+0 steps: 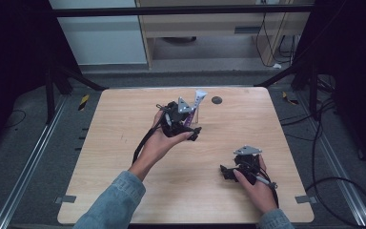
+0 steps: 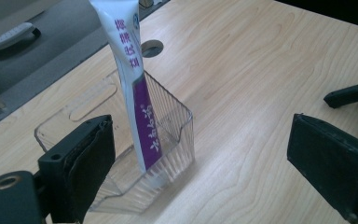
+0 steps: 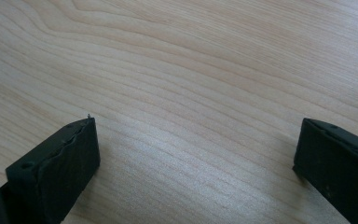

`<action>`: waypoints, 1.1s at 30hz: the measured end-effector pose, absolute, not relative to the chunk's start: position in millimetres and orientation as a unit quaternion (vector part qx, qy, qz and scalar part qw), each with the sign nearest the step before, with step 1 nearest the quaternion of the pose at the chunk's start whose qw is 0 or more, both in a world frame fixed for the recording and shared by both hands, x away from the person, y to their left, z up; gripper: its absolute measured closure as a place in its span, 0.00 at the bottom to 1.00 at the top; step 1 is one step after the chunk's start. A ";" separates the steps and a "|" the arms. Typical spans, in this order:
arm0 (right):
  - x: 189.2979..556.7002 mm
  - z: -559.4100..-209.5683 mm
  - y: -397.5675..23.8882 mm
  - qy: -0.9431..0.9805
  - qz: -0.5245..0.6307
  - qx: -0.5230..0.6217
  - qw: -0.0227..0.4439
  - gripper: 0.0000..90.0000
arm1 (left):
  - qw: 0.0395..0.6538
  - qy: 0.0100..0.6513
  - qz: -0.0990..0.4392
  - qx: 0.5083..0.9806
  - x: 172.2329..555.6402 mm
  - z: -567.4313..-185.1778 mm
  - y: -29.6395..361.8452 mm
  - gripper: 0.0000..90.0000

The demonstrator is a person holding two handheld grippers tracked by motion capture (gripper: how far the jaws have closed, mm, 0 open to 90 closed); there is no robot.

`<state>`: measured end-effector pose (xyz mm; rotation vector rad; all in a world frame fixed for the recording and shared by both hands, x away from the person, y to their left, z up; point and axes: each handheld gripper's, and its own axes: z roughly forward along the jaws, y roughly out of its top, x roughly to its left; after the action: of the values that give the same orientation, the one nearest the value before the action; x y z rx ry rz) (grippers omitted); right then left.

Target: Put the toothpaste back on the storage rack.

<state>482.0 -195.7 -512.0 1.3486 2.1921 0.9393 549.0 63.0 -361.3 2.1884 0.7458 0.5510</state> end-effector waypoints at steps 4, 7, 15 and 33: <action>482.0 -512.1 -195.8 0.785 0.336 0.481 0.200 0.00 | 0.373 0.291 0.210 0.856 543.0 -361.0 68.4 0.07; 482.1 -512.0 -195.4 0.783 0.336 0.483 0.199 0.00 | 0.366 0.286 0.211 0.860 537.8 -360.6 72.1 0.06; 482.1 -512.0 -195.5 0.784 0.336 0.483 0.200 0.00 | 0.362 0.309 0.204 0.855 531.9 -373.4 100.9 0.06; 482.1 -512.0 -195.5 0.784 0.336 0.483 0.200 0.00 | 0.347 0.378 0.191 0.837 526.6 -419.3 174.0 0.07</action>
<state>482.1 -195.5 -512.0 1.3505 2.1905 0.9384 526.6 174.0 -419.3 2.1713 0.9820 0.4948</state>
